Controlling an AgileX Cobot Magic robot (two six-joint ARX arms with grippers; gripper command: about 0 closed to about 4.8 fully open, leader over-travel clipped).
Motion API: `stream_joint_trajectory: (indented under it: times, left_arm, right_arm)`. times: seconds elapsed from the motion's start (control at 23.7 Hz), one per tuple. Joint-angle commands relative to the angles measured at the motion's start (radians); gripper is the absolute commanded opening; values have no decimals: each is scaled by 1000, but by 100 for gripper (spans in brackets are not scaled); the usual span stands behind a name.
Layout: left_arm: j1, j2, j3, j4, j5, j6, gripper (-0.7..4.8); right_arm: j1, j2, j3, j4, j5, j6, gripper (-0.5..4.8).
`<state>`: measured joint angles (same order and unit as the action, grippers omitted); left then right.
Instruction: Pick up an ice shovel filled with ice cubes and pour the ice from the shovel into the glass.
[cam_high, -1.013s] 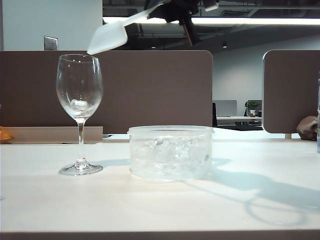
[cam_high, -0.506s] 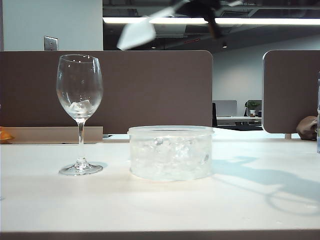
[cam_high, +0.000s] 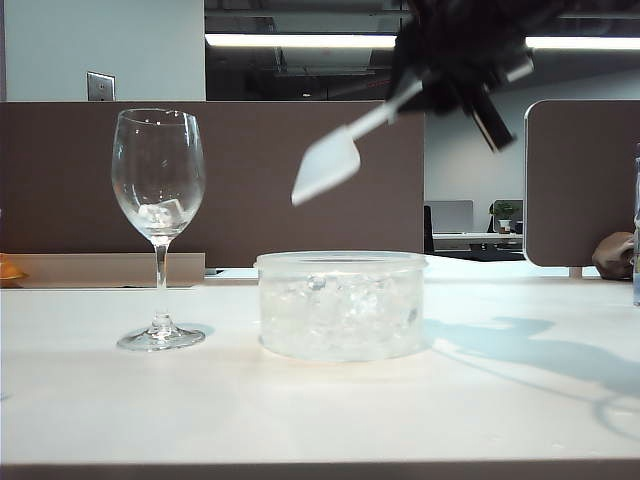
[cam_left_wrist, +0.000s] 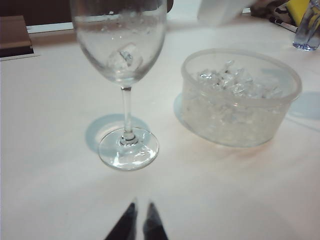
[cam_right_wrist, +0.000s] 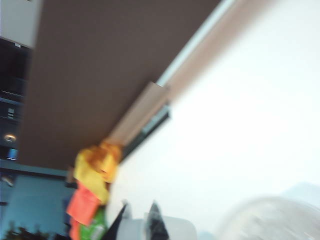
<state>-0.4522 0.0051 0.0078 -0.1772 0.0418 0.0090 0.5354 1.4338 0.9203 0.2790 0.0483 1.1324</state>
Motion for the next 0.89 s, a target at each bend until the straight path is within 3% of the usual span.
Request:
stream_joint_trajectory:
  times: [0.04, 0.63, 0.72, 0.8, 0.89]
  left_arm:
    - [0, 1, 0, -2, 4, 2, 29]
    - [1, 1, 0, -2, 4, 2, 29]
    - [1, 1, 0, -2, 4, 2, 29]
    - [1, 1, 0, -2, 4, 2, 29]
    - [1, 1, 0, -2, 4, 2, 29]
  right_arm:
    - [2, -5, -42, 9, -2, -7, -5]
    - [-5, -4, -201, 24, 2, 0, -5]
    - [-5, -4, -204, 25, 2, 0, 33]
    - [-5, -4, -204, 25, 2, 0, 117]
    - [-5, -4, -204, 24, 3, 0, 134]
